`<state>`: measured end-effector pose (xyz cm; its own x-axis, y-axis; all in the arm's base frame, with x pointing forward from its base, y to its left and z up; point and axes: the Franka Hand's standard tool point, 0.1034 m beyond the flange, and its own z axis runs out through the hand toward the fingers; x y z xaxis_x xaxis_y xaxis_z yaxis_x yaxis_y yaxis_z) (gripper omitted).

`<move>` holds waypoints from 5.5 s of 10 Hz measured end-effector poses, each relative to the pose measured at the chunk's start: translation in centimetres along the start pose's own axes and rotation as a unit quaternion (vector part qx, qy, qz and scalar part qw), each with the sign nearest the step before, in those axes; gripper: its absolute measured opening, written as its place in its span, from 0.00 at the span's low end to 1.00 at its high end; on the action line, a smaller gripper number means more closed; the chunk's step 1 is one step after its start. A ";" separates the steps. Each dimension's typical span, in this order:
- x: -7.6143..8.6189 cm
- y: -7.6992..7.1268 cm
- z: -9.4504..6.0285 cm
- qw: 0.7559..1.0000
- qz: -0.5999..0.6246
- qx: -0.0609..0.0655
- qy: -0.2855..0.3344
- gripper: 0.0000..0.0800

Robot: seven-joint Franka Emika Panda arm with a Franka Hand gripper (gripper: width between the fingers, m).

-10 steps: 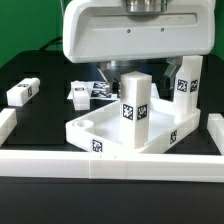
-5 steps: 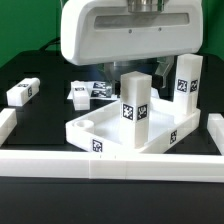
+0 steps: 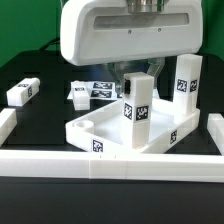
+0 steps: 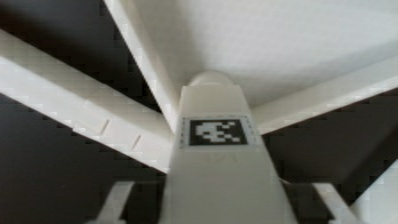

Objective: Assemble desk

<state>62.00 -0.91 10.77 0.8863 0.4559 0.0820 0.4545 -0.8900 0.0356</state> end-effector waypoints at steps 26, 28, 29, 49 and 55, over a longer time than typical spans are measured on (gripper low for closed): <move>0.8 -0.5 -0.1 0.915 0.403 0.016 0.010 0.81; 0.8 -0.6 -0.1 0.942 0.334 0.012 0.010 0.81; 0.7 -0.4 -0.1 0.960 0.278 0.010 0.011 0.81; 0.3 0.0 0.2 0.965 0.264 0.000 0.008 0.36; 0.7 -0.7 0.2 0.858 0.513 0.005 0.008 0.36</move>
Offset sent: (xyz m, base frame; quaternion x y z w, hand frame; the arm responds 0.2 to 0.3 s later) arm 0.0000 0.0000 0.0000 0.0000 0.0000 0.1296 0.9916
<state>62.30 -0.02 10.64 0.8192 -0.5682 0.0779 -0.5639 -0.8227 -0.0720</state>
